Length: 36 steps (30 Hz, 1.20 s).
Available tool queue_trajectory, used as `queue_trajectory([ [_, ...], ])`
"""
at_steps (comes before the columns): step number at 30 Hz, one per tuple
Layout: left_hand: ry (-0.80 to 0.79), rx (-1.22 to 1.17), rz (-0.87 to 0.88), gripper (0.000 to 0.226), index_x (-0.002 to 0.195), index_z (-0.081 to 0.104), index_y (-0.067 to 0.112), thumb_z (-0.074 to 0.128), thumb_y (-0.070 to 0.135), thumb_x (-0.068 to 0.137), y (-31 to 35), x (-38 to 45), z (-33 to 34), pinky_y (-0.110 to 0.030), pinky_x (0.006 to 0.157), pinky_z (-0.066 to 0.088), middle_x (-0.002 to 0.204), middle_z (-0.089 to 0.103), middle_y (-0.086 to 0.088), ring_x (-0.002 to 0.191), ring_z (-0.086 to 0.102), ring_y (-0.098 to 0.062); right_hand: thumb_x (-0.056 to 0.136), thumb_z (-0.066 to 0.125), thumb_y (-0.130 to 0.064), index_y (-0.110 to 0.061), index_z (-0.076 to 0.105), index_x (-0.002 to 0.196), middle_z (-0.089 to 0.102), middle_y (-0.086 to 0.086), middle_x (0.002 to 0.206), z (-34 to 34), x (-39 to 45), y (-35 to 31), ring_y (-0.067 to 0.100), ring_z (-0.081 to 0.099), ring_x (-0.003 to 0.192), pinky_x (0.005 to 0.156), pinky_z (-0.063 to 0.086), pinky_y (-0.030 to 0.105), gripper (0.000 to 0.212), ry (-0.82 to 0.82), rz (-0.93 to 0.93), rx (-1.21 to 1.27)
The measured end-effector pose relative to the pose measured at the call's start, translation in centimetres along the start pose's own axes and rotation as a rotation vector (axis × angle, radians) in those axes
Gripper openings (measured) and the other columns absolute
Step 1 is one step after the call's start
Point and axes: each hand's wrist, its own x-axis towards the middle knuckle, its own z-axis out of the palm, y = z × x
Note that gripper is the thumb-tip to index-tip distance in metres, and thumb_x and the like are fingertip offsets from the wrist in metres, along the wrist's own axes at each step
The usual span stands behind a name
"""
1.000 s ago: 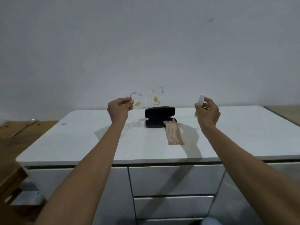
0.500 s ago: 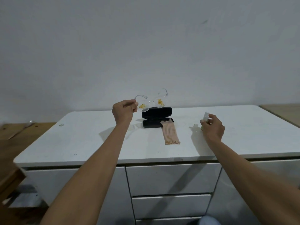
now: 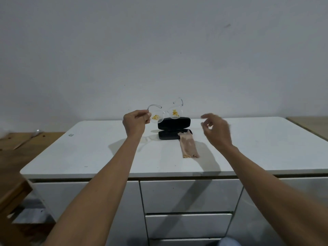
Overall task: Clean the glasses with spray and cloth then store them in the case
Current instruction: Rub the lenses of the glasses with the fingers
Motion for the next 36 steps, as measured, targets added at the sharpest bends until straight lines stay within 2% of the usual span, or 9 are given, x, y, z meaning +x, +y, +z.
queue_trajectory([
  [4, 0.005, 0.004, -0.004, 0.012, 0.091, 0.08, 0.003, 0.08, 0.001, 0.08, -0.1, -0.3, -0.8, -0.033, 0.078, 0.064, 0.076, 0.076, -0.01, 0.059, 0.067, -0.016, 0.088, 0.067, 0.0, -0.018, 0.079, 0.098, 0.074, 0.0, 0.09, 2.1, 0.4, -1.2, 0.02, 0.07, 0.09, 0.075, 0.05, 0.024, 0.024, -0.613, 0.068, -0.098],
  [7, 0.002, 0.021, -0.001, 0.012, 0.092, 0.08, 0.003, 0.08, 0.001, 0.08, -0.4, -0.5, -1.4, -0.03, 0.075, 0.063, 0.075, 0.076, -0.009, 0.059, 0.066, -0.016, 0.089, 0.063, -0.003, -0.019, 0.081, 0.109, 0.075, -0.001, 0.111, 2.9, 0.5, -1.9, 0.015, 0.065, 0.102, 0.082, 0.045, 0.022, 0.031, -0.815, -0.009, -0.292],
  [11, -0.001, 0.028, -0.002, 0.011, 0.091, 0.08, 0.004, 0.081, 0.0, 0.08, -0.8, -0.4, -2.0, -0.029, 0.072, 0.063, 0.072, 0.075, -0.007, 0.056, 0.065, -0.015, 0.087, 0.069, -0.021, -0.031, 0.076, 0.12, 0.068, -0.007, 0.111, 2.8, 0.9, -2.2, 0.014, 0.053, 0.102, 0.085, 0.039, 0.024, 0.035, -1.0, 0.008, -0.41],
  [20, 0.023, 0.026, 0.001, 0.011, 0.09, 0.079, 0.003, 0.08, -0.001, 0.08, -0.8, -0.5, -2.4, -0.033, 0.075, 0.063, 0.077, 0.076, -0.011, 0.059, 0.067, -0.016, 0.086, 0.076, -0.013, -0.02, 0.085, 0.085, 0.072, -0.002, 0.066, 4.8, -1.6, -1.7, 0.017, 0.068, 0.062, 0.056, 0.042, 0.016, 0.012, -0.666, -0.007, -0.187],
  [23, 0.033, 0.031, 0.013, 0.01, 0.088, 0.079, 0.004, 0.081, 0.0, 0.08, -0.6, -0.4, -2.7, -0.037, 0.077, 0.064, 0.075, 0.076, -0.01, 0.059, 0.067, -0.016, 0.088, 0.075, -0.01, -0.012, 0.082, 0.076, 0.074, 0.008, 0.067, 5.3, -1.6, -3.0, 0.019, 0.064, 0.056, 0.054, 0.05, 0.016, 0.013, -0.53, 0.243, 0.172],
  [26, 0.042, 0.046, 0.043, 0.009, 0.086, 0.079, 0.007, 0.08, 0.0, 0.08, -0.5, -0.3, -3.2, -0.039, 0.077, 0.064, 0.072, 0.076, -0.008, 0.056, 0.066, -0.017, 0.089, 0.063, -0.004, -0.003, 0.063, 0.068, 0.059, 0.014, 0.062, 5.3, -1.3, -5.2, 0.029, 0.049, 0.056, 0.066, 0.042, 0.042, 0.022, -0.516, 0.473, 0.763],
  [30, 0.069, 0.07, 0.065, 0.009, 0.084, 0.079, 0.008, 0.08, 0.0, 0.081, -0.4, -0.2, -3.7, -0.038, 0.075, 0.064, 0.07, 0.075, -0.006, 0.054, 0.065, -0.016, 0.093, 0.06, -0.002, -0.001, 0.067, 0.086, 0.059, 0.004, 0.063, 5.6, -0.6, -8.2, 0.01, 0.054, 0.048, 0.092, 0.058, 0.04, 0.01, -0.356, 0.628, 1.069],
  [34, 0.06, 0.065, 0.057, 0.008, 0.088, 0.078, 0.003, 0.08, -0.001, 0.081, -0.1, -0.1, -4.1, -0.036, 0.073, 0.063, 0.072, 0.075, -0.007, 0.055, 0.067, -0.013, 0.09, 0.076, -0.009, -0.003, 0.078, 0.109, 0.078, 0.008, 0.099, 7.1, -0.1, -9.9, 0.019, 0.073, 0.086, 0.082, 0.063, 0.034, 0.02, -0.096, 0.703, 1.077],
  [36, 0.038, 0.064, 0.048, 0.009, 0.088, 0.078, 0.003, 0.08, -0.001, 0.08, 0.2, -0.1, -4.4, -0.036, 0.074, 0.063, 0.072, 0.075, -0.009, 0.056, 0.067, -0.016, 0.088, 0.078, -0.011, -0.005, 0.079, 0.109, 0.079, 0.007, 0.098, 8.0, 0.0, -10.3, 0.021, 0.072, 0.086, 0.086, 0.062, 0.037, 0.021, -0.054, 0.645, 1.043],
])
